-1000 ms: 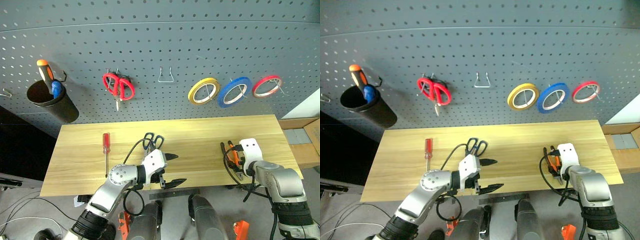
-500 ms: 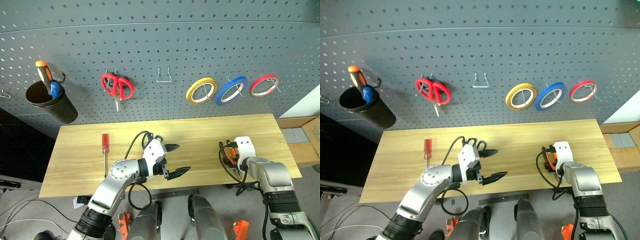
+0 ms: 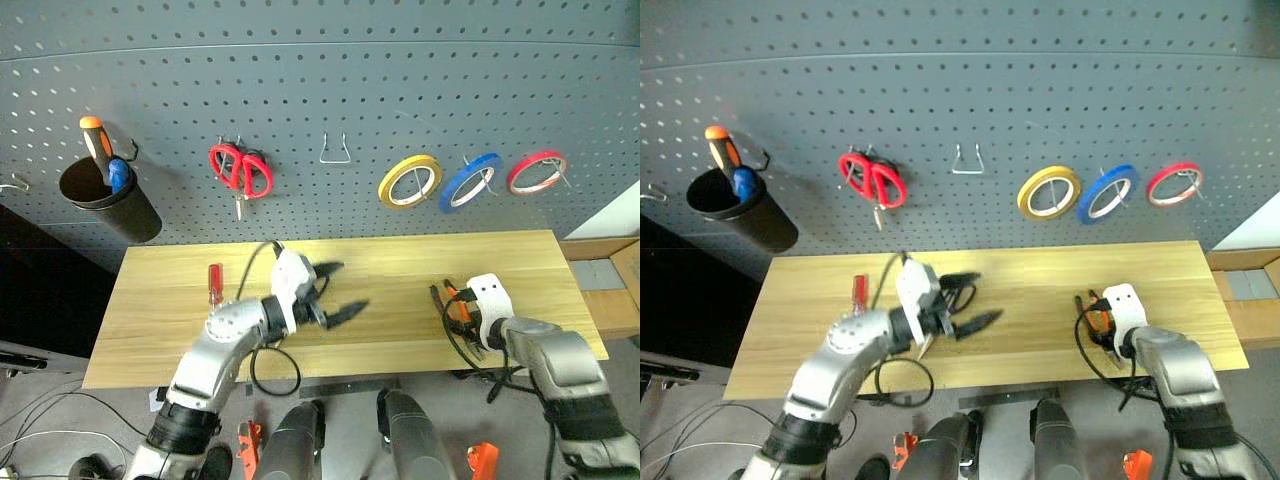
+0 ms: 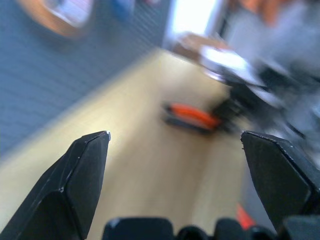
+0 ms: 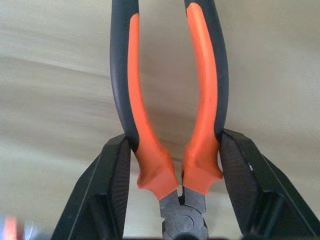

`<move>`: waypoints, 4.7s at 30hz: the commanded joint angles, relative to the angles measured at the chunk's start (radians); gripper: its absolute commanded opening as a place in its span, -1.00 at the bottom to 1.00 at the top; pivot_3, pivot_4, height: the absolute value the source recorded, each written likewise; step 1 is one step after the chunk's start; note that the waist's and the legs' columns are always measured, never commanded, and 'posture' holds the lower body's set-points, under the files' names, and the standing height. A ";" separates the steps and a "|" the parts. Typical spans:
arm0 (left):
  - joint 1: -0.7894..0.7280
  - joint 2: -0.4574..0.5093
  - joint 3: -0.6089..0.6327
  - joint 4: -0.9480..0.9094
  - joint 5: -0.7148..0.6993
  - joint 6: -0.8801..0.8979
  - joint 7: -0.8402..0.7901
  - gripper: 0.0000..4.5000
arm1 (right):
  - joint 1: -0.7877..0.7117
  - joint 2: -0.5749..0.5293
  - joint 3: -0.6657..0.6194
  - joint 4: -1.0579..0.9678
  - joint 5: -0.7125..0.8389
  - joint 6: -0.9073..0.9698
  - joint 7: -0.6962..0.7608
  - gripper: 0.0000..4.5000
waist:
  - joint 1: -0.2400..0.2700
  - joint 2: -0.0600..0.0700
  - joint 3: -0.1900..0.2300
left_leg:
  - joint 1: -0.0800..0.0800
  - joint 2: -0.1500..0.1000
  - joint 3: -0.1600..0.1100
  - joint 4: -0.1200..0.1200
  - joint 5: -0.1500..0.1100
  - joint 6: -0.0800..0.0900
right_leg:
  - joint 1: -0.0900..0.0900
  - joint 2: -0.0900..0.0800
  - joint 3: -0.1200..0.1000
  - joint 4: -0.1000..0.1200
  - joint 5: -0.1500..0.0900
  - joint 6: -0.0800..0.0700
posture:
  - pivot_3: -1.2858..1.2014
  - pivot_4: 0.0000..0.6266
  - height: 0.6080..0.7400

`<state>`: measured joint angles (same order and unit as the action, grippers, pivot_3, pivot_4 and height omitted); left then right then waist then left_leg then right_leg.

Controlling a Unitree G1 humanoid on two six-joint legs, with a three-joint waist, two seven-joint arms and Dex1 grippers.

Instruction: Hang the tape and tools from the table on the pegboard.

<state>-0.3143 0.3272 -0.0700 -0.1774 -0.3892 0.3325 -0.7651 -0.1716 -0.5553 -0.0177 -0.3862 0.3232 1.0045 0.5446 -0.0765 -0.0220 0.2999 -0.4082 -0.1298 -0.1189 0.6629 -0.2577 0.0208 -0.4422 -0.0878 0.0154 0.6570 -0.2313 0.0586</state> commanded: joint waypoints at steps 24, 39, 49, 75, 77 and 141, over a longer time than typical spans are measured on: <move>0.198 -0.057 0.246 -0.372 0.025 -0.188 0.396 1.00 | -0.767 0.417 0.110 0.210 0.010 -0.662 -0.114 -0.06 | 0.045 -0.006 -0.004 | -0.008 0.002 0.007 0.001 0.001 -0.003 | -0.015 0.001 0.000 0.002 0.005 -0.001 | 0.08 -0.27 1.00; 0.231 -0.050 0.232 -0.415 0.038 -0.180 0.437 1.00 | -0.773 0.485 0.119 0.445 -0.150 -0.940 -0.178 -0.06 | 0.068 -0.010 -0.008 | -0.008 0.002 0.006 0.001 0.003 -0.005 | -0.015 0.001 -0.001 0.004 0.007 -0.004 | 0.13 -0.23 1.00; 0.234 -0.051 0.217 -0.453 0.036 -0.160 0.470 1.00 | -0.711 0.539 0.141 0.579 -0.253 -1.083 -0.239 -0.06 | 0.079 -0.011 -0.011 | -0.007 0.002 0.006 0.002 0.003 -0.006 | -0.015 0.001 -0.001 0.005 0.007 -0.004 | 0.17 -0.27 1.00; 0.232 -0.025 0.222 -0.471 0.020 -0.116 0.490 1.00 | -0.640 0.584 0.131 0.645 -0.322 -1.112 -0.360 -0.06 | 0.100 -0.014 -0.022 | -0.006 0.002 0.006 0.002 0.004 -0.007 | -0.014 0.001 -0.001 0.006 0.007 -0.004 | 0.18 -0.21 1.00; 0.239 -0.027 0.218 -0.473 0.021 -0.111 0.488 1.00 | -0.624 0.592 0.131 0.624 -0.317 -1.089 -0.360 0.32 | 0.099 -0.014 -0.022 | -0.006 0.002 0.006 0.002 0.004 -0.007 | -0.014 0.002 -0.001 0.006 0.007 -0.004 | 0.18 -0.20 1.00; -0.134 -0.212 -0.105 0.400 0.374 0.658 0.661 -0.17 | -0.127 0.139 0.218 -0.087 0.074 -0.260 0.106 1.00 | 0.077 -0.015 -0.022 | 0.009 0.001 0.006 0.002 0.003 -0.006 | 0.004 0.000 -0.001 0.001 0.007 -0.002 | 0.00 -0.12 1.00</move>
<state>-0.4760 0.1136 -0.1726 0.2084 -0.0237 0.9563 -0.0998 -0.2885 -0.4111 0.2228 -0.4305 0.3772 0.7492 0.6491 0.0010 -0.0367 0.2775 -0.3995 -0.1284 -0.1126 0.6645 -0.2550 0.0151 -0.4384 -0.0881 0.0140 0.6584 -0.2238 0.0562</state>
